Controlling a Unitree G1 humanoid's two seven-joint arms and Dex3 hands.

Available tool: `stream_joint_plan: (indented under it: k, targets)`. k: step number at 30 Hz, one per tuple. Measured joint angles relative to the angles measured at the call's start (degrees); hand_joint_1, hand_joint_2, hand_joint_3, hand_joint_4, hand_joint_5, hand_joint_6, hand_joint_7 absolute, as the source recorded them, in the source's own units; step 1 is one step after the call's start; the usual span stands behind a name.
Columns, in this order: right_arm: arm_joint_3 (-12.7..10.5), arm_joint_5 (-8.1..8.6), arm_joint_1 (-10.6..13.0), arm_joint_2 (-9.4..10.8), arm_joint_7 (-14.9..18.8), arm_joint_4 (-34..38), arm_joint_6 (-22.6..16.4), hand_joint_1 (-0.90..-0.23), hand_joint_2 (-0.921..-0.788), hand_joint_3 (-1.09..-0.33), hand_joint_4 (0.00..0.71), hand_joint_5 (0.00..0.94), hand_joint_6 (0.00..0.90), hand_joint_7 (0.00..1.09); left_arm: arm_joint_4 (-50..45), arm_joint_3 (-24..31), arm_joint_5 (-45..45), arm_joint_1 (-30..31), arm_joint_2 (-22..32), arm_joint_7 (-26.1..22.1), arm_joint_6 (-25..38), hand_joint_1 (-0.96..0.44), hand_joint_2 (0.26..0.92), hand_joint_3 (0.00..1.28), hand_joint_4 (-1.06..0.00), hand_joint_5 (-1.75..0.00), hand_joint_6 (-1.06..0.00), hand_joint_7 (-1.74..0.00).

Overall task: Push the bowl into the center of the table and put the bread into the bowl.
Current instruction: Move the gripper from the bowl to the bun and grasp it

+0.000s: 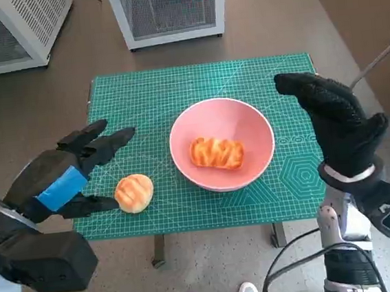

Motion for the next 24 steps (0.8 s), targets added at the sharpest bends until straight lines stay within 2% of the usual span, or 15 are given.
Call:
stream_joint_plan:
  k: [4, 24]
  targets:
    - [-0.10, 0.62, -0.02, -0.35, 0.29, 0.01, 0.54, -0.499, -0.921, -0.530, 0.325, 0.001, 0.003, 0.59, 1.55, -2.82, 1.36, 0.80, -0.66, 0.51, 0.42, -0.30, 0.763, 0.00, -0.15, 0.00, -0.32, -0.02]
    - [-0.68, 0.61, 0.01, -1.11, 0.43, -0.83, 1.67, -0.488, -0.921, -0.526, 0.324, 0.000, 0.004, 0.58, 14.41, -12.20, 5.48, -1.02, -3.44, 3.24, 1.58, -0.21, 0.768, 0.00, -0.14, 0.00, -0.32, 0.00]
